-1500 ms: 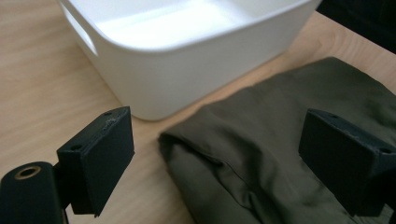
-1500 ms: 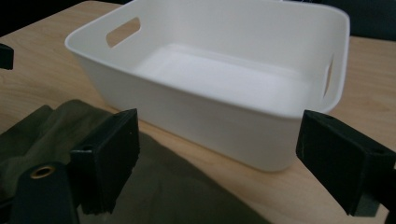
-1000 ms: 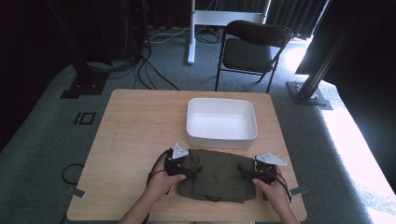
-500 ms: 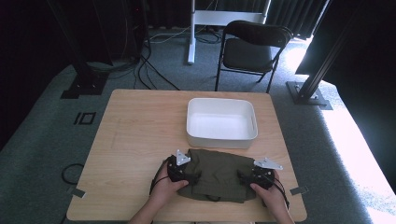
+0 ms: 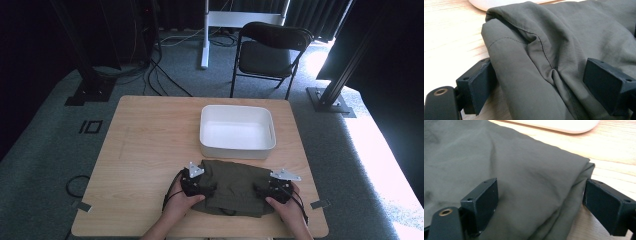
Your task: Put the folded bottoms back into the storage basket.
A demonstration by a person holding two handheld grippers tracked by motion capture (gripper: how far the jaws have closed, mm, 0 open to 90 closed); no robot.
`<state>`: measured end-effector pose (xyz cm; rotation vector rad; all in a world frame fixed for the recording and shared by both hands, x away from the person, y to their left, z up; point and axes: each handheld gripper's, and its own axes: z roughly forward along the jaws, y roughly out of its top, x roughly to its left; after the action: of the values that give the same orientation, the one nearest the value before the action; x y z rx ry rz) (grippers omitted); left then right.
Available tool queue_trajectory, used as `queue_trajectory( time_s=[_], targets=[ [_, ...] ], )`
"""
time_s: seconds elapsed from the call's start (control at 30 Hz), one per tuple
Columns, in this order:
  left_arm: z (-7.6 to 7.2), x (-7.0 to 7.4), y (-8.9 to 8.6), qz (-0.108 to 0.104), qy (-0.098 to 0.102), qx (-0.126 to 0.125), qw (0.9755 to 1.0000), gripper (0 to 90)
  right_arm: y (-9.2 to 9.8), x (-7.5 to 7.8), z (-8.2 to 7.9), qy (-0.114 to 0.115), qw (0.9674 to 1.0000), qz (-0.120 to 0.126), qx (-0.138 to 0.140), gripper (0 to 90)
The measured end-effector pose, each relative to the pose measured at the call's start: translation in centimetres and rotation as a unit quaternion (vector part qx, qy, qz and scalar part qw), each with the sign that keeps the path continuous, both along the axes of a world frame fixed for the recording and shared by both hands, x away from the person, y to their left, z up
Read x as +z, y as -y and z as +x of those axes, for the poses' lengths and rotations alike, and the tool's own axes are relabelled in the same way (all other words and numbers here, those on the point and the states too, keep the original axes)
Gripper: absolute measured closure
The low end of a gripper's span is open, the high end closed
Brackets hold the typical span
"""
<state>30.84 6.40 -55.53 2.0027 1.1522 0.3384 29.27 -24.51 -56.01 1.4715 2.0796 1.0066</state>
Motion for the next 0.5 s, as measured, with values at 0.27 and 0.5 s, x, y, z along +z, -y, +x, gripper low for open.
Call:
queue_trajectory(
  time_s=[0.27, 0.5],
  targets=[
    [-0.10, 0.03, 0.35, -0.003, 0.007, -0.030, 0.9995, 28.3, -0.53, 0.04, -0.35, 0.009, 0.9998, -0.008, 0.014, 25.8],
    [-0.09, 0.10, 0.90, 0.010, 0.021, -0.063, 0.9977, 56.7, -0.99, 0.29, -0.70, 0.009, 0.9991, 0.004, 0.040, 54.2]
  ],
)
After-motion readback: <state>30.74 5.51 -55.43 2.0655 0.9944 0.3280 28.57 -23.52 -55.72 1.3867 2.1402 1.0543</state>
